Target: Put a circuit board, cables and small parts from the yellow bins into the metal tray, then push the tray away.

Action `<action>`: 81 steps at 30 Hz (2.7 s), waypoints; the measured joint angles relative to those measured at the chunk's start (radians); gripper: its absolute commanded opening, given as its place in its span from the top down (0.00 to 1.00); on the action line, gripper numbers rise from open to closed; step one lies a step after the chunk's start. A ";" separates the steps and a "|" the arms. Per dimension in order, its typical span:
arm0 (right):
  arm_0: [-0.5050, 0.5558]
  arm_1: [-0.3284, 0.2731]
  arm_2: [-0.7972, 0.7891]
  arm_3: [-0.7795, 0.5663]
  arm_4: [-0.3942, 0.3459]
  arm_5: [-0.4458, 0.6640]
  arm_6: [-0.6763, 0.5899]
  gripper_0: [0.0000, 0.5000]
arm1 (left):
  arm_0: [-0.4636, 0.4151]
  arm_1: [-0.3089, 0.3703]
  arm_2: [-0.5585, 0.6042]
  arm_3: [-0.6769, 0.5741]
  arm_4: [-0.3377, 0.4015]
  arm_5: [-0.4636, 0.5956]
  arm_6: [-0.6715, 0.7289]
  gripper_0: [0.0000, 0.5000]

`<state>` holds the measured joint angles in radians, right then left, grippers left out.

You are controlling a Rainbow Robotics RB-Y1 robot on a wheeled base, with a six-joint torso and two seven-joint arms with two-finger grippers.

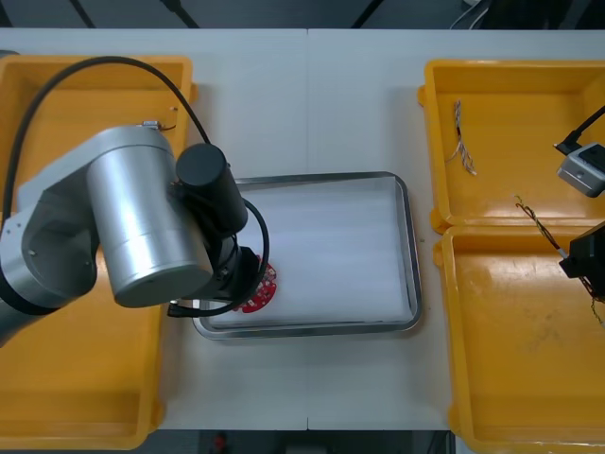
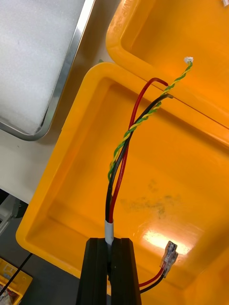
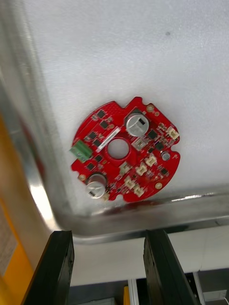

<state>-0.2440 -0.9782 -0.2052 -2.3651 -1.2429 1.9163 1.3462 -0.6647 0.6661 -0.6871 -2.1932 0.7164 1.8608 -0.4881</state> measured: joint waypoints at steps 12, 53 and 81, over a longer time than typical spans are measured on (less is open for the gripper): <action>0.000 -0.001 0.000 0.000 0.000 0.000 0.000 1.00 | -0.037 0.200 0.253 -0.106 0.278 0.036 -0.009 0.00; -0.611 0.217 0.938 0.030 0.223 -0.057 0.067 1.00 | -0.058 0.415 0.490 0.430 0.279 -0.361 -0.196 0.00; -0.617 0.303 1.053 0.388 0.326 -0.304 0.686 0.95 | -0.189 0.298 0.127 0.720 0.073 -0.649 -0.230 0.00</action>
<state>-0.8605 -0.6755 0.8475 -1.9771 -0.9173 1.6119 2.0325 -0.8533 0.9645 -0.5605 -1.4736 0.7889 1.2123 -0.7186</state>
